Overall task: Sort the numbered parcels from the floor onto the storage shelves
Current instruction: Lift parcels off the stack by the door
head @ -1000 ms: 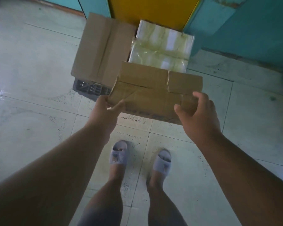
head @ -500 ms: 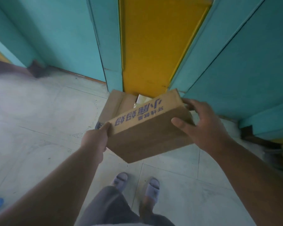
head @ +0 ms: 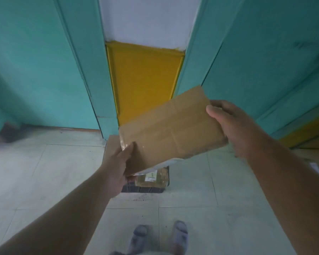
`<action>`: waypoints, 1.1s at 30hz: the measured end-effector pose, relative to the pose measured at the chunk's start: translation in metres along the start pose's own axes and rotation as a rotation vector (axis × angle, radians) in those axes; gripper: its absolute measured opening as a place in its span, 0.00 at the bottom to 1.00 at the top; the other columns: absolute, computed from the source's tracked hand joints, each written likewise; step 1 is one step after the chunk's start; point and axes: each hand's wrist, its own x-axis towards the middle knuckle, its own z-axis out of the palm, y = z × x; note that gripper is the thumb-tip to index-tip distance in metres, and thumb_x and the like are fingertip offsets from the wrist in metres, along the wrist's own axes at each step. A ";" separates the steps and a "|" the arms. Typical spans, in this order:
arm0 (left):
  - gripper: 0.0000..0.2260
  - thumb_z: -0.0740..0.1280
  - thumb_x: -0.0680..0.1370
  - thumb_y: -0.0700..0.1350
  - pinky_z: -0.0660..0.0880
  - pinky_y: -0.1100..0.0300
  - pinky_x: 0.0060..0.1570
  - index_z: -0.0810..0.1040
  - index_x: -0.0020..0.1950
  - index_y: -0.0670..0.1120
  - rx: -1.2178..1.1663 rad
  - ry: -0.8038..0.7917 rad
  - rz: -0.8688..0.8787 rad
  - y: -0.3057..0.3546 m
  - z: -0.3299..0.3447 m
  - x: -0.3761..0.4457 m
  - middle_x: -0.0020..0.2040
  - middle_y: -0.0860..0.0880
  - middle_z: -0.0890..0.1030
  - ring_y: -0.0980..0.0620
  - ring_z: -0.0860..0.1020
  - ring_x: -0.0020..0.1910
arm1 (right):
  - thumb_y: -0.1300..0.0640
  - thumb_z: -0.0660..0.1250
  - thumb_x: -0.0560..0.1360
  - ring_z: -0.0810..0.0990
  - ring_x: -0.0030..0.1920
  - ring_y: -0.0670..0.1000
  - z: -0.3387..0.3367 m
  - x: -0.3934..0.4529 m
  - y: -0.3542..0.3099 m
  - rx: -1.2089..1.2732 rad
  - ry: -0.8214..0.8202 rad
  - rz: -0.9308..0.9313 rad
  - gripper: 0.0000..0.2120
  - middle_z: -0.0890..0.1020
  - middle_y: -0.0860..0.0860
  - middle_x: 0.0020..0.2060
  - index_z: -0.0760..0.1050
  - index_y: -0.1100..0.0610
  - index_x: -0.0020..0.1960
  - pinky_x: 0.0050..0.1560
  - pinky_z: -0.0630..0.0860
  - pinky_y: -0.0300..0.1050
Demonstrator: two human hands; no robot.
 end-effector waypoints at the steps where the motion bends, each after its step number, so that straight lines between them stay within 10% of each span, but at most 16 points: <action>1: 0.21 0.66 0.79 0.58 0.74 0.39 0.62 0.67 0.69 0.54 0.020 0.003 -0.007 0.002 0.003 0.002 0.66 0.45 0.74 0.38 0.74 0.63 | 0.38 0.68 0.66 0.84 0.50 0.52 -0.005 -0.004 -0.003 -0.003 0.024 0.020 0.20 0.86 0.47 0.48 0.81 0.44 0.55 0.57 0.79 0.62; 7: 0.51 0.78 0.52 0.70 0.80 0.37 0.50 0.68 0.71 0.53 0.036 -0.058 0.027 0.017 0.038 0.000 0.62 0.41 0.81 0.37 0.83 0.55 | 0.34 0.68 0.72 0.82 0.49 0.52 -0.055 -0.038 -0.012 0.116 0.193 0.241 0.20 0.84 0.48 0.45 0.80 0.52 0.44 0.62 0.75 0.59; 12: 0.27 0.72 0.75 0.57 0.79 0.33 0.49 0.70 0.68 0.46 -0.024 -0.138 -0.009 0.028 0.089 -0.016 0.58 0.36 0.82 0.35 0.83 0.53 | 0.48 0.68 0.78 0.84 0.33 0.42 -0.096 -0.066 0.014 0.352 0.218 0.220 0.09 0.85 0.44 0.32 0.79 0.52 0.44 0.44 0.75 0.43; 19: 0.17 0.62 0.80 0.61 0.78 0.40 0.59 0.84 0.56 0.52 0.314 -0.285 0.319 0.025 0.178 -0.062 0.50 0.45 0.87 0.42 0.85 0.51 | 0.50 0.69 0.77 0.87 0.43 0.56 -0.154 -0.089 0.086 0.679 0.422 0.403 0.13 0.87 0.54 0.43 0.78 0.53 0.59 0.50 0.79 0.68; 23: 0.20 0.58 0.82 0.62 0.77 0.43 0.60 0.86 0.44 0.56 0.527 -0.316 0.420 0.003 0.243 -0.090 0.44 0.46 0.87 0.44 0.86 0.45 | 0.43 0.69 0.75 0.87 0.42 0.57 -0.212 -0.103 0.115 0.753 0.532 0.400 0.18 0.87 0.54 0.43 0.78 0.53 0.60 0.44 0.81 0.65; 33: 0.19 0.54 0.84 0.57 0.76 0.53 0.47 0.77 0.60 0.47 0.343 -0.420 0.694 -0.051 0.379 -0.102 0.49 0.51 0.86 0.48 0.81 0.47 | 0.46 0.61 0.79 0.83 0.55 0.63 -0.324 -0.152 0.172 0.928 0.369 0.488 0.19 0.85 0.60 0.54 0.77 0.52 0.65 0.54 0.77 0.67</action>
